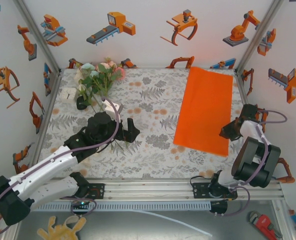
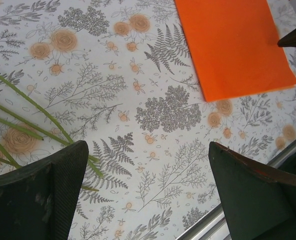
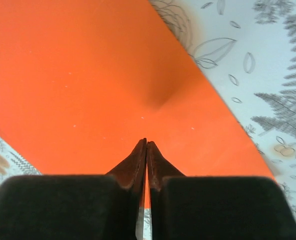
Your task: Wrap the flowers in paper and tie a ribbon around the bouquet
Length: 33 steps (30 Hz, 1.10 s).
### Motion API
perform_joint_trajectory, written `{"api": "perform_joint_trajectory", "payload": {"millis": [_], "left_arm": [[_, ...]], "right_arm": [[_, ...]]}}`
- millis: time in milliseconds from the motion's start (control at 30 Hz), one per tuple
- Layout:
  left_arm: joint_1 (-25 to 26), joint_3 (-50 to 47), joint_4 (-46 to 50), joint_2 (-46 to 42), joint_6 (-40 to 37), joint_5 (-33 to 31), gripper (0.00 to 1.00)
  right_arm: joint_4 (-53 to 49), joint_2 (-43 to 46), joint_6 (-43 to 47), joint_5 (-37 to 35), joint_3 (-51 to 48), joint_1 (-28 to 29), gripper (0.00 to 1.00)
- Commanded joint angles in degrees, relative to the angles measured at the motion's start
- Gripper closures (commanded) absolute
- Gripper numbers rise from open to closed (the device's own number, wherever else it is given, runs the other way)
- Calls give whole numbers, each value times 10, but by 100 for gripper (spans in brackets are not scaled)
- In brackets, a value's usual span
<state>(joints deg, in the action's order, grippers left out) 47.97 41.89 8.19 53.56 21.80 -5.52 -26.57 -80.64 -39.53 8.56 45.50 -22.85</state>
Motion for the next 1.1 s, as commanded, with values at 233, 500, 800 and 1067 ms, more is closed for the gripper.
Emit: {"api": "perform_joint_trajectory", "payload": {"millis": [233, 500, 800, 1067], "left_arm": [[-1, 16, -49, 54, -38, 52, 3], [-6, 33, -74, 73, -58, 94, 3], [-44, 13, -104, 101, -37, 132, 3], [-52, 7, -119, 110, -29, 138, 3]], "right_arm": [[-114, 94, 43, -45, -46, -65, 29], [-40, 29, 50, 24, -64, -73, 28], [-6, -15, 51, -1, -63, -75, 69], [2, -4, 56, 21, -62, -74, 97]]}}
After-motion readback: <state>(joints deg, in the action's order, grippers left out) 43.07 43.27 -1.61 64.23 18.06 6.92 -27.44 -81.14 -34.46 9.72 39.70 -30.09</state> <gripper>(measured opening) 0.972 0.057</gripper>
